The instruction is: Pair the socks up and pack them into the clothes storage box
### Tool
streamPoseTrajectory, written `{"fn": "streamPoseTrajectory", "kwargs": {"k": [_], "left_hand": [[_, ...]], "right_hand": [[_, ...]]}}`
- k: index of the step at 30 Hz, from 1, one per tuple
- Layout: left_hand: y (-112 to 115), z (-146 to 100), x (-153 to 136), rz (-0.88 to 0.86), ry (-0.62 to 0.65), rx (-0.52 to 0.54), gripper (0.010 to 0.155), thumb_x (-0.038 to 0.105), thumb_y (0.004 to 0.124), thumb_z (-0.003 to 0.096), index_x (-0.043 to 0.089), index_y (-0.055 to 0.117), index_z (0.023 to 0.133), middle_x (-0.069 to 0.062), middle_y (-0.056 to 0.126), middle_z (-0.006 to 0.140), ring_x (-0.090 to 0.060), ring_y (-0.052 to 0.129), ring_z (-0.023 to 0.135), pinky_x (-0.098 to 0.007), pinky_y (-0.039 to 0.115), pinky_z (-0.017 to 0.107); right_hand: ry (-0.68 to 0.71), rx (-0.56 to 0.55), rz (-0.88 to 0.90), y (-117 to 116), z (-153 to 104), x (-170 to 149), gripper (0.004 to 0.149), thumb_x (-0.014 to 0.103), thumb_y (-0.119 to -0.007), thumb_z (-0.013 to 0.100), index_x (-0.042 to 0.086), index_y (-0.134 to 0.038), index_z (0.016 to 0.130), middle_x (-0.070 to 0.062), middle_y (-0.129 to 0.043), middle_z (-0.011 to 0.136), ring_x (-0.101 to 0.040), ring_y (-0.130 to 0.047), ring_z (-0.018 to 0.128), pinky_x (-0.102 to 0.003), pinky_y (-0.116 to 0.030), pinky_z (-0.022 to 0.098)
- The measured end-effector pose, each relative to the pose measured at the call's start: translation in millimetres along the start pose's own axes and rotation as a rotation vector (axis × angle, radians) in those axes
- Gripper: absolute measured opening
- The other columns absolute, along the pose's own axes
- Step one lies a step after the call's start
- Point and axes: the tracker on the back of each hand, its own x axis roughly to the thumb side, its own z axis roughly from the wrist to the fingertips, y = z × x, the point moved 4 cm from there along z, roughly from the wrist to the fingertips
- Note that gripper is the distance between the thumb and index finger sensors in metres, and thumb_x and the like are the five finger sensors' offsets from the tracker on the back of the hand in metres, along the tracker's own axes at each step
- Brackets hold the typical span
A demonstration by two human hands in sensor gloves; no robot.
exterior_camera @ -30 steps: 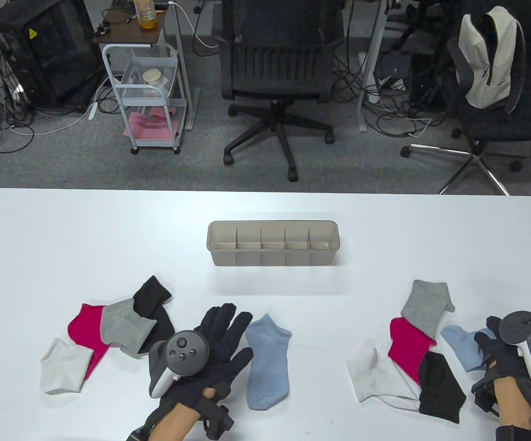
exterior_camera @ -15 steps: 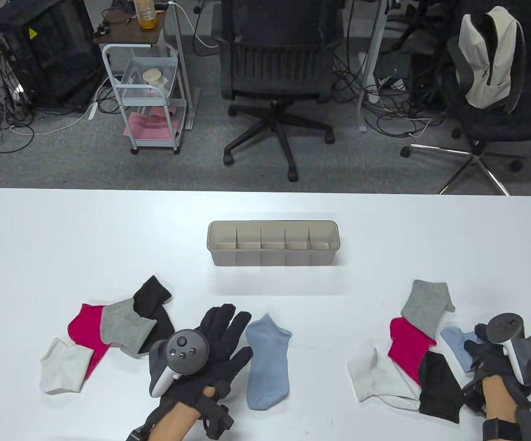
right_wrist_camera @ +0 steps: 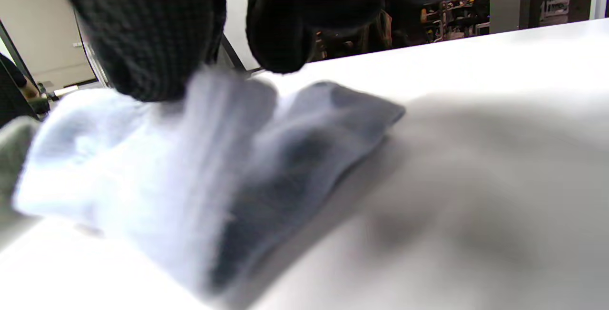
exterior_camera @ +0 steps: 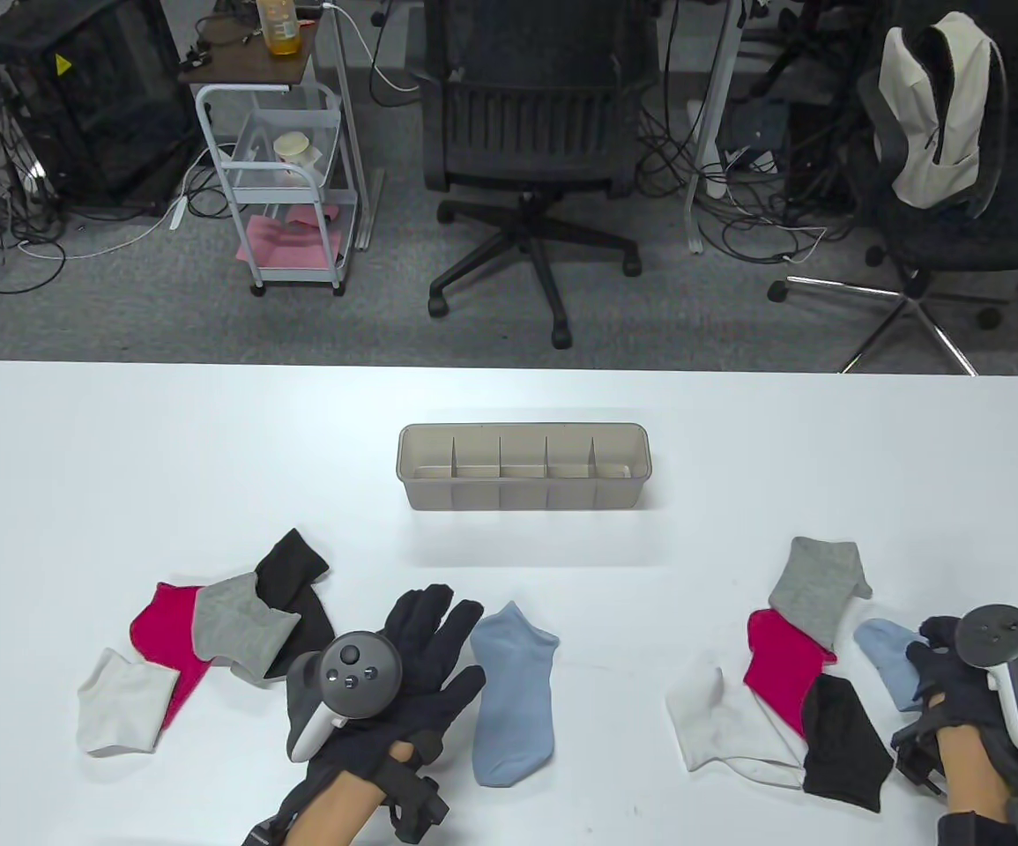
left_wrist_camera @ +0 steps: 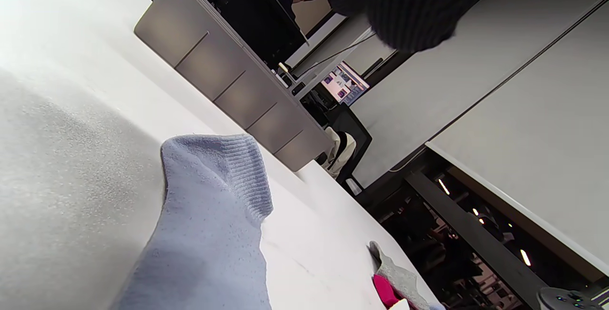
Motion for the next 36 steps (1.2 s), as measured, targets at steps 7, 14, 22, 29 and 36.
{"fn": "streamPoseTrajectory", "kwargs": {"k": [7, 14, 22, 29, 36], "left_hand": [[-1, -1, 0, -0.005, 0.002, 0.003, 0.068, 0.045, 0.069, 0.0513, 0.035, 0.039, 0.111, -0.004, 0.016, 0.123, -0.037, 0.008, 0.115, -0.073, 0.021, 0.070], [-2, -1, -2, -0.025, 0.003, 0.007, 0.067, 0.045, 0.069, 0.0513, 0.034, 0.041, 0.111, -0.006, 0.018, 0.123, -0.038, 0.010, 0.114, -0.073, 0.022, 0.070], [0, -2, -3, -0.029, -0.005, 0.002, 0.068, 0.044, 0.070, 0.0510, 0.029, 0.045, 0.112, -0.012, 0.023, 0.123, -0.045, 0.017, 0.112, -0.073, 0.026, 0.070], [1, -2, -2, -0.030, 0.008, -0.003, 0.069, 0.043, 0.073, 0.0504, 0.023, 0.048, 0.111, -0.018, 0.031, 0.121, -0.049, 0.029, 0.109, -0.072, 0.037, 0.069], [2, -3, -3, -0.032, -0.009, 0.001, 0.069, 0.042, 0.076, 0.0491, 0.016, 0.054, 0.110, -0.024, 0.050, 0.113, -0.055, 0.054, 0.090, -0.061, 0.054, 0.057]], "right_hand": [[0.025, -0.087, 0.007, 45, -7, 0, 0.041, 0.040, -0.086, 0.038, 0.048, -0.075, 0.077, 0.009, -0.098, 0.089, -0.014, -0.095, 0.053, -0.037, -0.077, 0.042], [0.139, -0.244, -0.019, 93, -28, 23, 0.043, 0.038, -0.086, 0.039, 0.046, -0.072, 0.079, 0.012, -0.098, 0.078, -0.012, -0.092, 0.053, -0.036, -0.076, 0.043], [0.378, -0.409, -0.047, 141, -78, 87, 0.044, 0.037, -0.086, 0.038, 0.045, -0.072, 0.079, 0.012, -0.098, 0.078, -0.012, -0.092, 0.053, -0.036, -0.077, 0.044], [0.618, -0.436, 0.057, 163, -140, 156, 0.044, 0.037, -0.086, 0.039, 0.045, -0.072, 0.079, 0.012, -0.098, 0.078, -0.010, -0.093, 0.052, -0.035, -0.079, 0.044], [0.857, -0.381, 0.133, 160, -209, 223, 0.044, 0.036, -0.085, 0.039, 0.044, -0.072, 0.080, 0.011, -0.098, 0.078, -0.008, -0.093, 0.051, -0.032, -0.080, 0.043]]}}
